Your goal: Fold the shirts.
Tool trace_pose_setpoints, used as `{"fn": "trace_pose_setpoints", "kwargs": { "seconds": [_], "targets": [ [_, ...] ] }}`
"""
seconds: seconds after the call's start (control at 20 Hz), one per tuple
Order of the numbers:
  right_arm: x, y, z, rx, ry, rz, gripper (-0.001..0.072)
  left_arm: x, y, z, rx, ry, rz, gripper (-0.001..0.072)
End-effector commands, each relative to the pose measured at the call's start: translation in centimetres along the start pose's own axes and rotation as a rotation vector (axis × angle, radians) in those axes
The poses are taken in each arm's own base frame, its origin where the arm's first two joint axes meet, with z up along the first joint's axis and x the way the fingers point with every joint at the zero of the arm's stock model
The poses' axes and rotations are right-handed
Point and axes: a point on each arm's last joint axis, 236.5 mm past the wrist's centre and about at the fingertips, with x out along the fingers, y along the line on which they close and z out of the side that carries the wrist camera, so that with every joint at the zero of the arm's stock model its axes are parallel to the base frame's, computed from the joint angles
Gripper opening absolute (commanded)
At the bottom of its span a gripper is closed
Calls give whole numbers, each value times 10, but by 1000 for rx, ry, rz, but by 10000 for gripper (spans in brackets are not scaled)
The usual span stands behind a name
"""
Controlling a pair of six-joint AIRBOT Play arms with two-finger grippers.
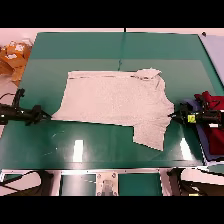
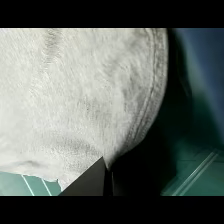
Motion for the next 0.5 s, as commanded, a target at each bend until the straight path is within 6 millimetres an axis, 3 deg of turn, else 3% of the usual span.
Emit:
{"fn": "trace_pose_setpoints", "kwargs": {
  "seconds": [0.0,0.05,0.25,0.45],
  "targets": [
    [1,0,-8,-2,22,-1,8,4,4,-12,-26,25,-2,560],
    [1,0,-9,0,24,-1,8,3,6,-6,-55,1,8,613],
    [2,3,-9,2,21,10,8,-1,21,23,-203,-122,64,613],
    [4,10,-4,-16,1,32,8,31,18,1,-331,-128,-27,605]
  ]
}}
